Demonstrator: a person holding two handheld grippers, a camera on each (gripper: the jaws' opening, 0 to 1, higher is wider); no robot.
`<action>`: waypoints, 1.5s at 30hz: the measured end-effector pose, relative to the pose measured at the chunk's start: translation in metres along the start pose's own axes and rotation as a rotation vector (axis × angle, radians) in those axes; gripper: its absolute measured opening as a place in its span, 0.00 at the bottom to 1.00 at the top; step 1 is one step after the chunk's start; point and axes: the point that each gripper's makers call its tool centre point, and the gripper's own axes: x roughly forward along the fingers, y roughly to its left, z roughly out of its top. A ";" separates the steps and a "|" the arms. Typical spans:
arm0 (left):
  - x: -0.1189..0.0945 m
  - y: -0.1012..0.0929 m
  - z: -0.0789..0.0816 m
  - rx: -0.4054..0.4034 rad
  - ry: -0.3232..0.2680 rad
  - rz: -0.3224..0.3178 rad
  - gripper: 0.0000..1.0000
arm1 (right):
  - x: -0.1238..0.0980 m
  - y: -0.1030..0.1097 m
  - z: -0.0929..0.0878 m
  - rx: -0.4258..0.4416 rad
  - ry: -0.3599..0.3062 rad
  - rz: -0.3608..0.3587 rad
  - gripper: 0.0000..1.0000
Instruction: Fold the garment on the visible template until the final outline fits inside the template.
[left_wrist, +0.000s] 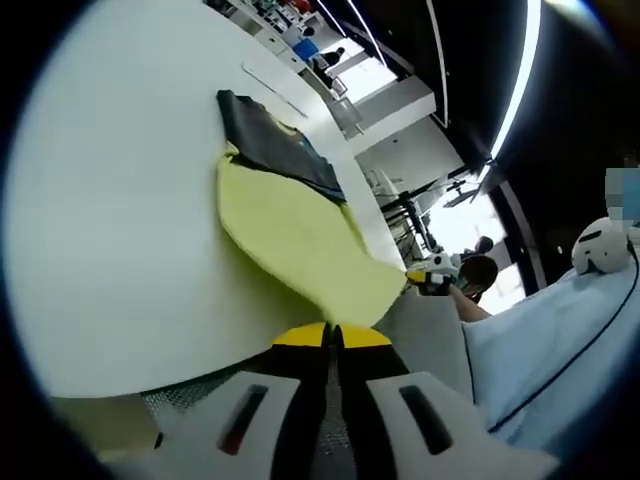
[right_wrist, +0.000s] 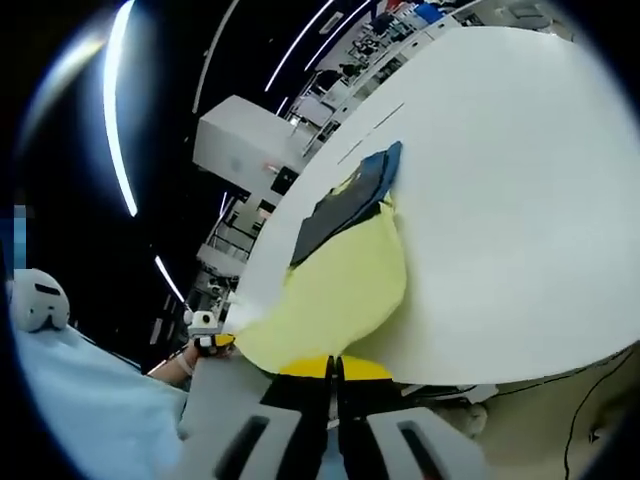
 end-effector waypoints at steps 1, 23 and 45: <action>0.000 -0.002 0.005 0.003 -0.011 -0.006 0.00 | 0.000 0.002 0.004 -0.003 -0.007 0.004 0.00; 0.044 0.012 0.195 0.057 -0.311 -0.122 0.00 | 0.063 0.005 0.183 -0.150 -0.162 0.061 0.00; 0.083 0.104 0.290 -0.047 -0.466 0.072 0.00 | 0.141 -0.050 0.285 -0.189 -0.260 -0.063 0.00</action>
